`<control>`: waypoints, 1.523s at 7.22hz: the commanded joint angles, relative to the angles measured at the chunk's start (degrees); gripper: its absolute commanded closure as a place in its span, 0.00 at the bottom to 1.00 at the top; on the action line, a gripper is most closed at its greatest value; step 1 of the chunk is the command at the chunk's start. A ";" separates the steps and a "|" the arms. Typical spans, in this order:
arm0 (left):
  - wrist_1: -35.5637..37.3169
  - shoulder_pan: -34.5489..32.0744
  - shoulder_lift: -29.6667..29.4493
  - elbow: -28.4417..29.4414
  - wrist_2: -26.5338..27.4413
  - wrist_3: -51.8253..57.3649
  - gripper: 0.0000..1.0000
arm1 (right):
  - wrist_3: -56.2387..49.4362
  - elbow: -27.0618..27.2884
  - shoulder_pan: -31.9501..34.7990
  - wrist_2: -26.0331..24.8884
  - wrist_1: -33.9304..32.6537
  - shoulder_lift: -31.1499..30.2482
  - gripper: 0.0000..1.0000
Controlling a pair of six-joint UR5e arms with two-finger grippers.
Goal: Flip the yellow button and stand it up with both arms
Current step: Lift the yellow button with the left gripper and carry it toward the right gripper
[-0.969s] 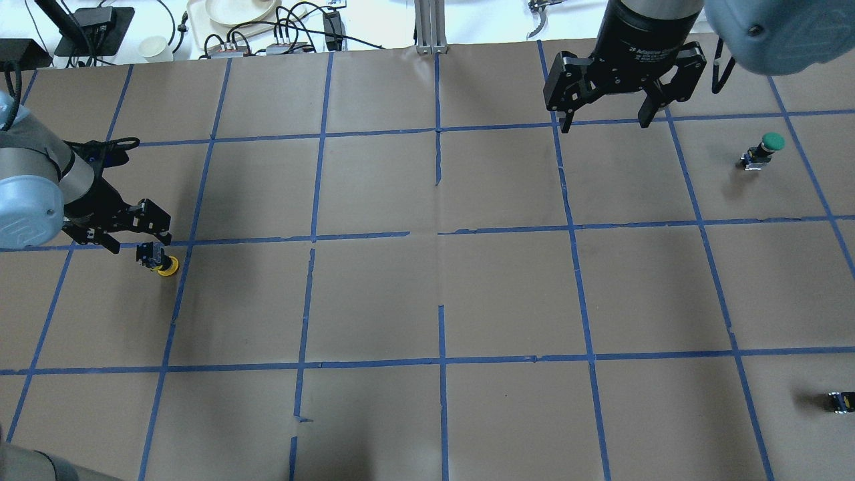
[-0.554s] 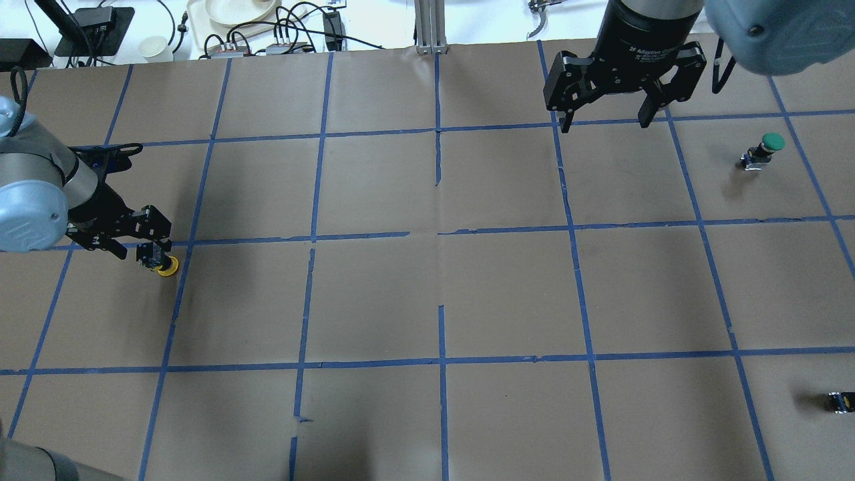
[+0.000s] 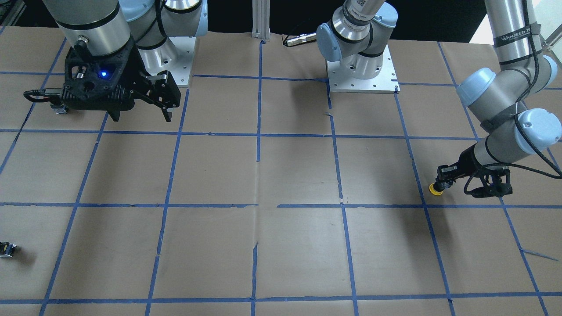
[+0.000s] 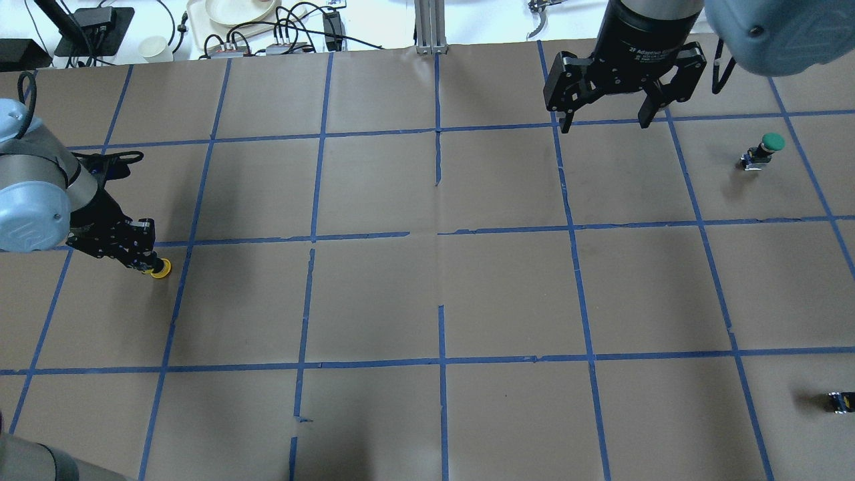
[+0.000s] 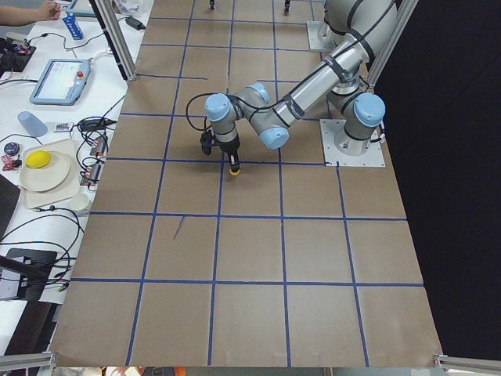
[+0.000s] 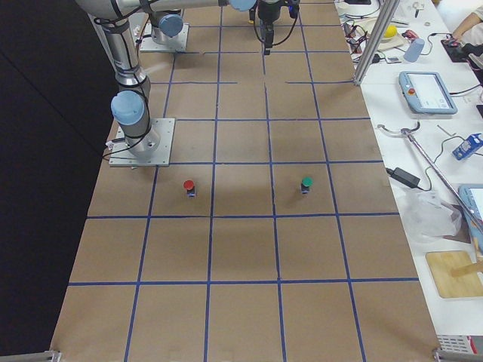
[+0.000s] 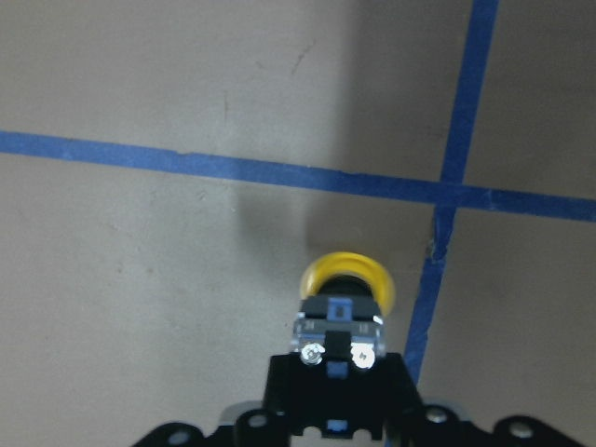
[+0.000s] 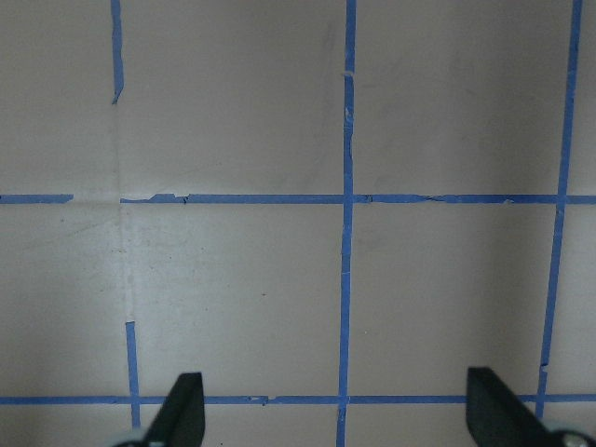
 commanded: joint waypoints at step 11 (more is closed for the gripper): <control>-52.03 -18.01 5.52 20.89 -71.81 -25.09 1.00 | -0.35 -0.78 -8.93 7.10 8.03 -0.79 0.00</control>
